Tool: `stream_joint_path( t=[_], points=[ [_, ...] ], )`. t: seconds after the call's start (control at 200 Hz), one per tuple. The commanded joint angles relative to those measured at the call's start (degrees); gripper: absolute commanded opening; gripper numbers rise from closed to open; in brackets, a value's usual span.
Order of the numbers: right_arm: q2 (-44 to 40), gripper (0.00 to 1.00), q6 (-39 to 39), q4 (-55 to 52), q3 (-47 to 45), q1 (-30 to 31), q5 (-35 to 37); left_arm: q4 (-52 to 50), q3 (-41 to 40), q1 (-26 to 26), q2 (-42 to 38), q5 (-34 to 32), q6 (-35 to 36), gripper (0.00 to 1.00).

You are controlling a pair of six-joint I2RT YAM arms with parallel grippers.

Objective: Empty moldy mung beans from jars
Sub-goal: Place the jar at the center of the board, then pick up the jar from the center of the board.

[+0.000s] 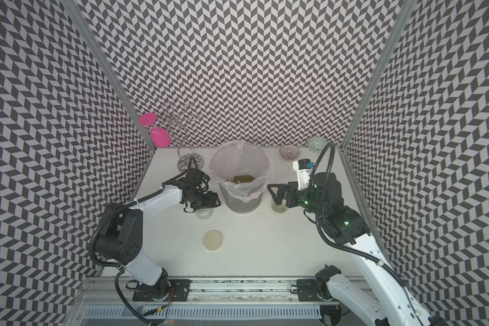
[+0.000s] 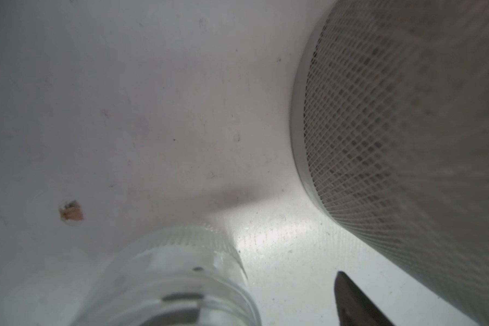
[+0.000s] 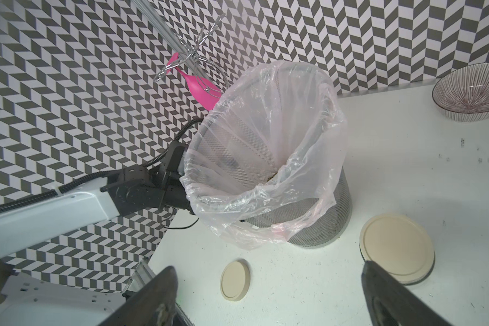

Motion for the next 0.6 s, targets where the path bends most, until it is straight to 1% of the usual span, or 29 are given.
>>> stream_joint_path(
  t=[0.0,0.13,0.245,0.386,0.466,0.541,0.556,0.591],
  points=[
    [-0.8,0.99,-1.95,-0.48,-1.42,-0.21,3.9,-1.78,2.33,-0.31,-1.43,-1.61,0.17,0.87],
    [-0.49,0.99,-3.43,-1.97,-2.33,-0.3,9.29,-2.51,3.45,-0.37,-4.53,-2.75,-0.89,1.0],
    [0.66,0.99,-3.74,-1.83,-2.74,-0.56,12.28,-4.28,4.74,-0.26,-7.64,-5.0,-1.31,1.0],
    [3.52,0.99,-5.02,-0.15,-3.52,-1.21,13.02,-5.4,4.68,-0.3,-12.75,-8.36,-2.67,1.0],
    [6.49,0.99,-6.47,0.65,-3.81,-2.0,13.65,-5.9,3.99,-0.38,-16.09,-10.63,-3.73,1.0],
    [9.51,0.99,-7.82,1.43,-4.05,-3.09,13.68,-6.44,2.93,-1.35,-20.01,-14.48,-4.06,1.0],
    [10.13,0.99,-8.03,1.6,-4.07,-3.31,13.67,-6.47,2.66,-1.92,-20.88,-15.37,-5.41,1.0],
    [11.56,0.99,-8.52,2.07,-4.23,-3.82,13.69,-6.47,2.1,-3.06,-22.99,-17.13,-6.09,1.0]
  ],
)
